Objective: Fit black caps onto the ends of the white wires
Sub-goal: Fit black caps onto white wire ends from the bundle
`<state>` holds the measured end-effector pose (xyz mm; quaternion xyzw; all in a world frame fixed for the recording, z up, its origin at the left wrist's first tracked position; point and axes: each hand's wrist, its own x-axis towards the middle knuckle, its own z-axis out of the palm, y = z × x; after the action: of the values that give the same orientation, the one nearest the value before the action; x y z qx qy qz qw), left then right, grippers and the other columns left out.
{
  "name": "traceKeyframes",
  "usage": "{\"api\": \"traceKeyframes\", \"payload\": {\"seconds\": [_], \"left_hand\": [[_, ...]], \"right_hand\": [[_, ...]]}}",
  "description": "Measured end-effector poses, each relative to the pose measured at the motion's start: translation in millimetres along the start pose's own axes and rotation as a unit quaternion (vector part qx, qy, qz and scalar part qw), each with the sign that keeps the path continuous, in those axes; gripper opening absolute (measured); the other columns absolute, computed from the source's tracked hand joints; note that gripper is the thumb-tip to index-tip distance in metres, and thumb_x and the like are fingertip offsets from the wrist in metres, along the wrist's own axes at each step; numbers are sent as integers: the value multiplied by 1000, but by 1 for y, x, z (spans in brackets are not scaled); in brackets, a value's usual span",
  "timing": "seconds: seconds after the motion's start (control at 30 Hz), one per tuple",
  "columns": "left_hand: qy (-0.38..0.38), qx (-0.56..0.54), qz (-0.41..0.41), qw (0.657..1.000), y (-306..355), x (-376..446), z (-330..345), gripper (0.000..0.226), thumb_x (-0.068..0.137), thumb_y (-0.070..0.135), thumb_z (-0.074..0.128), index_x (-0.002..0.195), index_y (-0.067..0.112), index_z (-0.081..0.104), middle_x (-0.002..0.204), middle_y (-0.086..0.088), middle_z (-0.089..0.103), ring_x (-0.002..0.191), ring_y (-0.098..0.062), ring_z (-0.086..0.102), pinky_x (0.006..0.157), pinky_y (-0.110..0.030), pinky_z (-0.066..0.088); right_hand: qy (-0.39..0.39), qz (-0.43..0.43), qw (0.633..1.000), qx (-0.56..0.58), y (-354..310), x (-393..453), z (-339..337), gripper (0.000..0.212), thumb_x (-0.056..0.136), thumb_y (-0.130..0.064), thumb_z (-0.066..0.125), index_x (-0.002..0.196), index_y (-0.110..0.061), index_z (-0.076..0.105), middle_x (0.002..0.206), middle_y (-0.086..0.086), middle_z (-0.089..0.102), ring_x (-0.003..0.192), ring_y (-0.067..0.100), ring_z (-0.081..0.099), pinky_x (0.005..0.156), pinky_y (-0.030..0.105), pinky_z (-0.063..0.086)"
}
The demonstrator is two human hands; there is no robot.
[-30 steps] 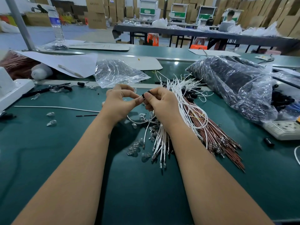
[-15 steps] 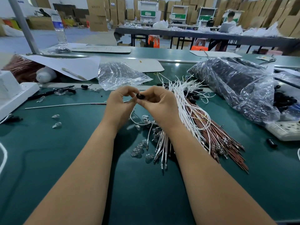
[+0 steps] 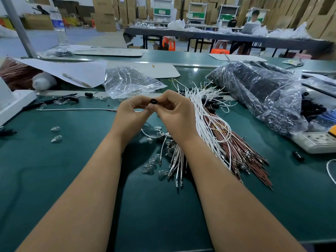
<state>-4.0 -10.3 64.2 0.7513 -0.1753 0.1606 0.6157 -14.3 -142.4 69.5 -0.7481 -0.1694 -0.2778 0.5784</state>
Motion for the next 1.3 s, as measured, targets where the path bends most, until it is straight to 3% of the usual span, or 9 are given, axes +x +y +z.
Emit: {"api": "traceKeyframes", "payload": {"seconds": [0.23, 0.37, 0.47, 0.53, 0.63, 0.97, 1.07, 1.17, 1.3], "left_hand": [[13, -23, -10, 1000, -1, 4, 3, 14, 90, 9, 65, 83, 21, 67, 79, -7, 67, 75, -12, 60, 75, -24, 49], [79, -11, -12, 997, -6, 8, -2, 11, 93, 12, 61, 86, 19, 67, 70, 2, 56, 53, -1, 47, 55, -12, 44], [95, 44, 1, 995, -11, 7, -4, 13, 95, 13, 58, 98, 16, 70, 61, 3, 45, 43, 0, 36, 44, -6, 28], [87, 89, -3, 992, -13, 8, -4, 15, 95, 13, 57, 100, 18, 69, 60, 5, 44, 43, -1, 37, 44, -10, 26], [68, 146, -26, 987, -15, 9, -4, 13, 95, 14, 57, 96, 19, 69, 60, 6, 47, 50, -5, 36, 48, -17, 28], [35, 166, -59, 984, -14, 7, -2, 9, 91, 16, 62, 84, 14, 68, 60, 6, 55, 46, 5, 46, 48, -6, 33], [24, 151, -67, 986, -14, 8, -1, 9, 90, 17, 62, 83, 17, 68, 64, 3, 57, 54, -3, 47, 56, -16, 38], [10, 132, -69, 989, -12, 7, 0, 10, 91, 17, 62, 83, 18, 68, 72, -6, 61, 62, -13, 48, 61, -24, 40], [2, 107, -66, 992, -10, 6, 1, 17, 91, 15, 63, 77, 25, 66, 68, -3, 56, 60, -11, 45, 58, -21, 38]], "right_hand": [[-5, 57, 998, -17, 1, 4, -7, 11, 83, -13, 74, 91, -19, 69, 71, 3, 65, 64, 25, 62, 65, 41, 56], [-16, 50, 982, -183, 7, 7, -24, 11, 88, -18, 65, 98, -16, 68, 75, -7, 63, 69, 13, 62, 70, 39, 56], [-122, 78, 934, -327, 8, 7, -29, 14, 88, -23, 59, 92, -16, 71, 84, -3, 68, 80, 16, 63, 76, 39, 56], [-182, 96, 897, -392, 6, 5, -27, 19, 88, -29, 59, 99, -18, 71, 92, -1, 69, 89, 19, 62, 82, 38, 54], [-179, 99, 889, -409, 2, 6, -24, 18, 88, -26, 58, 100, -18, 69, 93, 0, 68, 91, 21, 61, 81, 33, 50], [-167, 58, 848, -499, 8, 5, -9, 21, 91, -28, 55, 107, -20, 65, 107, 6, 54, 103, 24, 48, 90, 36, 41], [-109, 43, 895, -431, 10, 6, -8, 14, 92, -30, 62, 96, -17, 66, 95, 0, 56, 92, 17, 49, 78, 28, 39], [-4, 106, 970, -218, 6, 12, -9, 9, 89, -25, 67, 85, -18, 63, 77, -7, 62, 70, 6, 57, 59, 14, 39], [60, 226, 968, 87, 6, 14, -16, 13, 89, -4, 65, 84, -16, 64, 78, 2, 66, 70, 12, 63, 68, 20, 53]]}}
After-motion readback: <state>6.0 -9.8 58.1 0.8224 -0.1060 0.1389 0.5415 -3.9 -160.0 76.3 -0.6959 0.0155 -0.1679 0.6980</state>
